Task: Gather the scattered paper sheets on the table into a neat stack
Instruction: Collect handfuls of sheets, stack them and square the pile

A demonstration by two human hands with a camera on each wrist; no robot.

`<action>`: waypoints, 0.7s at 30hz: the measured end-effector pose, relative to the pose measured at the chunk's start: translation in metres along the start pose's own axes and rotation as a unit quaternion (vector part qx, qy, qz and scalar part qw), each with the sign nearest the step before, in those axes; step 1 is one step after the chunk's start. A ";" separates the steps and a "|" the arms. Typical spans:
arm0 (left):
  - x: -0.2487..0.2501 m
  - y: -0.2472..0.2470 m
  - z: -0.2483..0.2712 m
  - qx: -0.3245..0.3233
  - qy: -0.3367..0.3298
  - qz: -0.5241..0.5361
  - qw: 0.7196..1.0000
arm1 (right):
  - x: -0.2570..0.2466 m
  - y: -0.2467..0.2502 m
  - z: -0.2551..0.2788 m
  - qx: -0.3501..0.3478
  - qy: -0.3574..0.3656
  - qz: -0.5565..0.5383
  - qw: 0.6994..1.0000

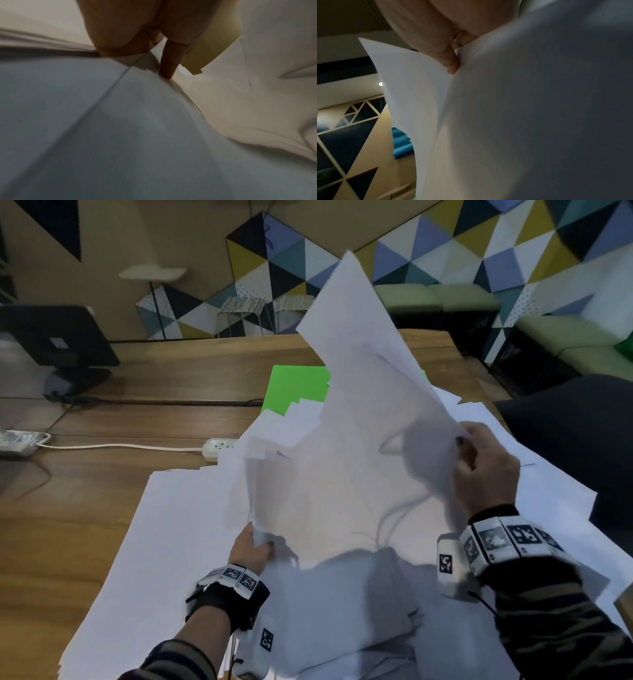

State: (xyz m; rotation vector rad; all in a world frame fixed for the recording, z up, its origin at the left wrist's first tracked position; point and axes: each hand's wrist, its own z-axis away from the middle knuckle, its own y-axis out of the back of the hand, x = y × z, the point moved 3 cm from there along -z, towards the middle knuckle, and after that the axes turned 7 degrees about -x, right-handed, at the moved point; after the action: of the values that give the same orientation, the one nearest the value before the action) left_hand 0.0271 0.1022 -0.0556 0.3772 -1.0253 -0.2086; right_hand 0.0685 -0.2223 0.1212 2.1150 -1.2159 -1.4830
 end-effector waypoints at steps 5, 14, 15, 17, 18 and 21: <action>0.004 0.000 0.003 0.019 -0.001 0.009 1.000 | -0.010 0.020 -0.008 0.076 -0.016 -0.066 0.995; 0.013 0.009 -0.001 0.041 0.024 -0.060 0.997 | -0.039 0.040 -0.021 0.174 0.029 -0.125 0.976; 0.014 0.010 0.000 0.041 0.026 -0.063 0.997 | -0.044 0.042 -0.023 0.183 0.037 -0.126 0.974; 0.016 0.010 0.001 0.031 0.030 -0.064 0.997 | -0.055 0.044 -0.027 0.195 0.051 -0.134 0.970; 0.018 0.011 0.002 0.029 0.032 -0.070 0.997 | -0.060 0.044 -0.028 0.198 0.056 -0.142 0.968; 0.016 0.011 -0.001 0.026 0.035 -0.081 0.996 | -0.068 0.043 -0.033 0.197 0.058 -0.172 0.963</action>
State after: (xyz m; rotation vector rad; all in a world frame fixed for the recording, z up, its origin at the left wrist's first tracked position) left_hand 0.0358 0.1070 -0.0387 0.5129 -0.9326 -0.3115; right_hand 0.0693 -0.2043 0.2062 2.7546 -1.2283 -1.2980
